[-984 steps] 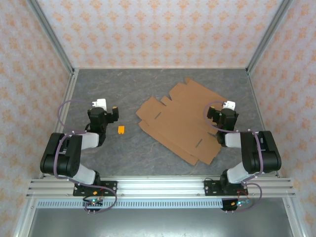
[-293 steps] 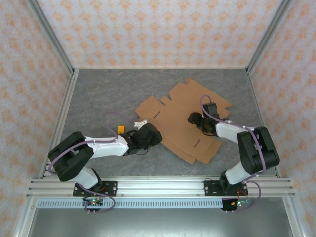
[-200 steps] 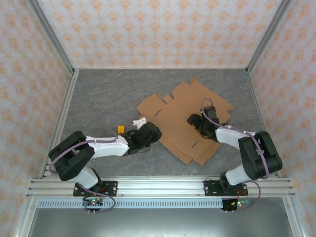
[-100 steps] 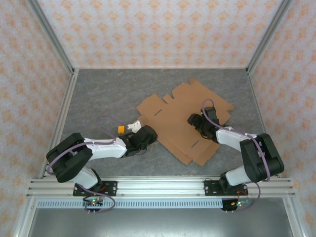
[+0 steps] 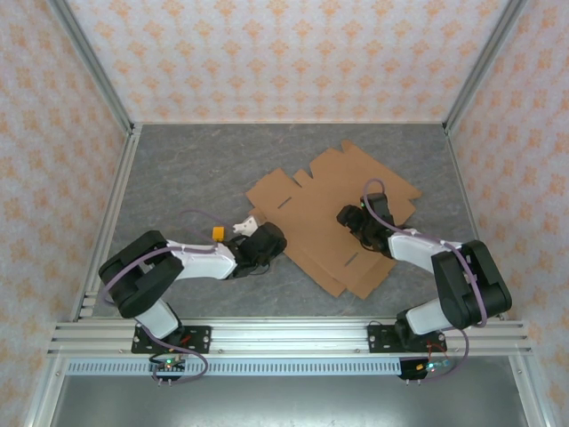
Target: Fold the paper box
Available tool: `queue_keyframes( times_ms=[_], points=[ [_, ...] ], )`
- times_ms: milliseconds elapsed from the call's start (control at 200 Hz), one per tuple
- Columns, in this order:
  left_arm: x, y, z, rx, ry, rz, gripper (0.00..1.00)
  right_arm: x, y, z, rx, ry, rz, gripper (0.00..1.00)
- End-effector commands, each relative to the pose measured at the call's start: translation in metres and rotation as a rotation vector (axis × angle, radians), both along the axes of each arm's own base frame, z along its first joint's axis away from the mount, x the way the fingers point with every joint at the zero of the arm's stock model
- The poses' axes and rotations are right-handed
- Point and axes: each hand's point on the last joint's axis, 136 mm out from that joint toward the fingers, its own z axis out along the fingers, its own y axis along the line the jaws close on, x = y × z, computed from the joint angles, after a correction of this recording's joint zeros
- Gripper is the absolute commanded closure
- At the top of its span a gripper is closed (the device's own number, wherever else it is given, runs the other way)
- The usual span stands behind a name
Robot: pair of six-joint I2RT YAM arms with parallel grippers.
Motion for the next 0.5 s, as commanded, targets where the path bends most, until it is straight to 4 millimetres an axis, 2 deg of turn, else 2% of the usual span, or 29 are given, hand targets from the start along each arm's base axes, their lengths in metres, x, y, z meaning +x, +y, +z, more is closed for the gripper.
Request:
queue_keyframes(
  times_ms=[0,275,495],
  points=[
    [0.01,-0.013,0.0,-0.08,-0.024,0.033,0.56,0.002,-0.001,0.006,0.009,-0.031,-0.024,0.33],
    [0.026,-0.034,0.006,-0.177,-0.069,0.043,0.6,0.004,0.002,0.008,0.009,-0.031,-0.018,0.33],
    [0.037,-0.034,0.019,-0.177,-0.131,0.056,0.66,0.001,0.001,0.003,0.0,-0.02,-0.017,0.33]
  ],
)
